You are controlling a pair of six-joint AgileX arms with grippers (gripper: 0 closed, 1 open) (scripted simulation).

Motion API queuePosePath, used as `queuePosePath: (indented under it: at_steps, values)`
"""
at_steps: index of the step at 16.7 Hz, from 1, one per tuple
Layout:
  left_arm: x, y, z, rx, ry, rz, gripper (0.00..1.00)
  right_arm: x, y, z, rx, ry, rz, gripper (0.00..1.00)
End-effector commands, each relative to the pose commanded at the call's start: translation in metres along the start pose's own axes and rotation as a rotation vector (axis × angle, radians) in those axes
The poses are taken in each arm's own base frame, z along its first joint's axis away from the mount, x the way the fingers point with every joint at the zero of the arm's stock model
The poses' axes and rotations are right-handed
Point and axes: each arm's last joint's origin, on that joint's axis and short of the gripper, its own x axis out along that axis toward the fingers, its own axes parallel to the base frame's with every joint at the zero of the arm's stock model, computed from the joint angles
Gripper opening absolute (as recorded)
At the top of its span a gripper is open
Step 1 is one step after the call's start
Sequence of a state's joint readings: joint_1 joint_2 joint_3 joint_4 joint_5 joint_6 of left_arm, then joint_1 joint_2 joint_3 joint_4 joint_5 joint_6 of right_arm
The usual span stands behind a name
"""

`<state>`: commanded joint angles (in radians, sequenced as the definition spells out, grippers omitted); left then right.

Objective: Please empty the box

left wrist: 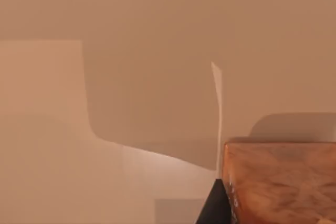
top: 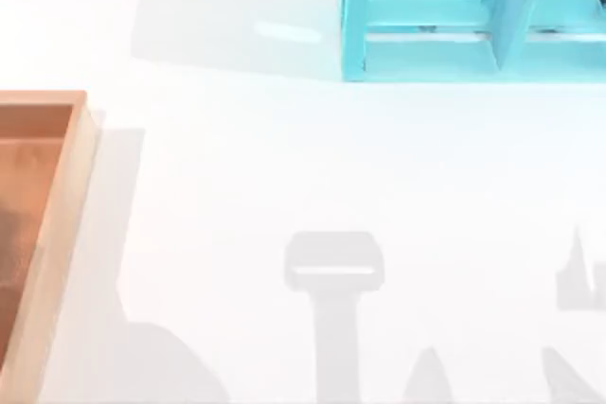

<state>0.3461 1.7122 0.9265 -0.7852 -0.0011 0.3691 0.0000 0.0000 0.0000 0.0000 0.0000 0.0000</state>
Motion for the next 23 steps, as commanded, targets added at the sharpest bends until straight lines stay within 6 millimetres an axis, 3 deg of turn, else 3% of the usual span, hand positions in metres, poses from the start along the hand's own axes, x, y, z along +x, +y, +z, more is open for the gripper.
queuePosePath:
  at_steps: [6,8,11,15,23]
  values:
    - [-0.007,-0.002,0.003,0.007,-0.012,0.007,0.00,0.000,0.000,0.000,0.000,0.000,0.000,1.00]
    - [-0.028,-0.007,0.010,0.018,-0.044,0.023,0.00,0.000,0.000,0.000,0.000,0.000,0.000,1.00]
    - [-0.079,-0.012,0.017,0.005,-0.106,0.046,0.00,0.000,0.000,0.000,0.000,0.000,0.000,1.00]
    - [-0.130,-0.005,0.007,-0.029,-0.099,0.048,0.00,0.000,0.000,0.000,0.000,0.000,0.000,1.00]
    - [-0.131,-0.001,0.000,0.006,-0.005,0.003,0.00,0.000,0.000,0.000,0.000,0.000,0.000,1.00]
